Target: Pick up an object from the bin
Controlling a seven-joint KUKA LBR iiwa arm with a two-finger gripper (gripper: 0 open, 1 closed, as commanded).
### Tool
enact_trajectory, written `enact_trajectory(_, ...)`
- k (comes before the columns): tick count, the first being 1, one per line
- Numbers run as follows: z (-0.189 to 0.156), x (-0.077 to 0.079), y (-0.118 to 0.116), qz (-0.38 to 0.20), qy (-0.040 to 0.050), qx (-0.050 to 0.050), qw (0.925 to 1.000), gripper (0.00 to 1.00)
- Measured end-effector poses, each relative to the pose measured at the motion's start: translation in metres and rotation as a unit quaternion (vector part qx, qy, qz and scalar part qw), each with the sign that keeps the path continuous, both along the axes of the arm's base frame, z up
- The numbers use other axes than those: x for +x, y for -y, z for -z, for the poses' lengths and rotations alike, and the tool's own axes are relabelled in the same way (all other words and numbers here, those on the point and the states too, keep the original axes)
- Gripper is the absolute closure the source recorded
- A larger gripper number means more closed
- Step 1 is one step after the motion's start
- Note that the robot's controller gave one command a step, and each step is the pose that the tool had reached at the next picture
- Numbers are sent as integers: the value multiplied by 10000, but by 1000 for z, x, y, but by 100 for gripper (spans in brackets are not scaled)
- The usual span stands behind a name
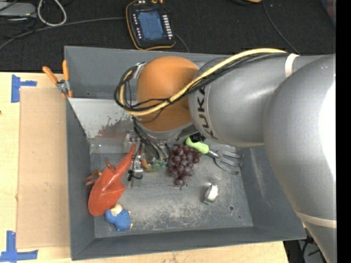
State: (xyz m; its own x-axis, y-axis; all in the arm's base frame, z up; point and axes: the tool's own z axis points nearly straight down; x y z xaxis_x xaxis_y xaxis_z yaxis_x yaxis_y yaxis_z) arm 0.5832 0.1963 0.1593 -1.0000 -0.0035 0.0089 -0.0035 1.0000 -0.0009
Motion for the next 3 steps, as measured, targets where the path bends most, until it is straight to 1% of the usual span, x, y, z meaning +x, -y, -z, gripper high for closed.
enact_trajectory(1,-5,2,1,31,37,5,10000,0)
enact_trajectory(2,87,33,-6,-1171,33,15,9931,0)
enact_trajectory(3,17,35,-5,-1659,76,23,9861,0)
